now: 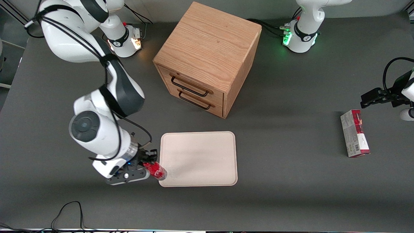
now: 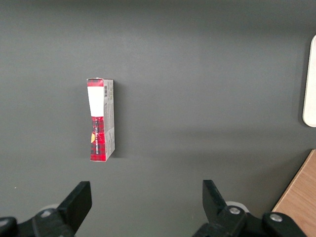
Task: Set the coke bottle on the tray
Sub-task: 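Carry the bottle onto the tray's corner and lower it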
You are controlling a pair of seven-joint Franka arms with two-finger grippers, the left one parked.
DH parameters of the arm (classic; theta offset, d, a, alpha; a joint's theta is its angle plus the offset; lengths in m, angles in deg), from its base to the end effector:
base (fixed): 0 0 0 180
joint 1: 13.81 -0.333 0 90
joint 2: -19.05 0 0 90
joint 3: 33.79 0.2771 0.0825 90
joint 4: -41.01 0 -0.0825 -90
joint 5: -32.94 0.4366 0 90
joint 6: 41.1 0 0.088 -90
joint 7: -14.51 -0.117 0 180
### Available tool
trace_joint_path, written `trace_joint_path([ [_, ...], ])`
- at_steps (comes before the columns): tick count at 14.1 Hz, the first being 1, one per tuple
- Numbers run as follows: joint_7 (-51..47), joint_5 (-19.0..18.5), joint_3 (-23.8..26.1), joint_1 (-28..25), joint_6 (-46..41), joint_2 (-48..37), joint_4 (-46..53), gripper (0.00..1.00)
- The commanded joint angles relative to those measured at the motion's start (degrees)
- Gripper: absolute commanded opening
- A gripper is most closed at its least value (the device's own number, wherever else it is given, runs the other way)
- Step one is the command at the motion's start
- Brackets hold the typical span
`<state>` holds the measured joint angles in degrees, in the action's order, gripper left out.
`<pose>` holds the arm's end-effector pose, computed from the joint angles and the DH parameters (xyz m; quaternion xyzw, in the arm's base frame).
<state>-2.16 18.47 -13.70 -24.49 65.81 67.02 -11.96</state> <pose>0.7457 0.3039 0.3691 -0.9937 -0.0870 -0.0638 0.0300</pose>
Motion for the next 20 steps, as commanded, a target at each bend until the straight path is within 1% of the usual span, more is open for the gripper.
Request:
trace_joint_path([
  [1, -0.64, -2.22, 1.00, -1.01, 1.45, 3.35, 3.14, 0.20],
  [4, -0.56, -2.75, 0.92, -1.01, 2.68, 4.24, 0.25, 0.22],
  [6, -0.47, -5.55, 0.91, -0.92, 3.73, 4.33, -0.99, 0.24],
  [9, -0.47, -5.65, 0.83, -0.48, 4.43, 4.42, -2.39, 0.32],
  [10, -0.56, -5.56, 0.83, -0.39, 4.53, 4.42, -2.40, 0.59],
  [11, -1.17, -5.56, 0.74, -0.39, 4.61, 4.42, -2.48, 0.99],
  [14, -1.26, -5.30, 0.65, 0.13, 5.32, 3.98, -3.10, 1.00],
  [17, -1.52, -4.51, 0.83, 0.49, 4.44, 1.53, -3.19, 1.00],
  [18, -1.26, -3.55, 0.83, 0.66, 3.31, 0.13, -3.28, 1.00],
  [20, -0.56, 0.83, 0.65, 2.06, -3.35, -3.82, -3.62, 1.00],
])
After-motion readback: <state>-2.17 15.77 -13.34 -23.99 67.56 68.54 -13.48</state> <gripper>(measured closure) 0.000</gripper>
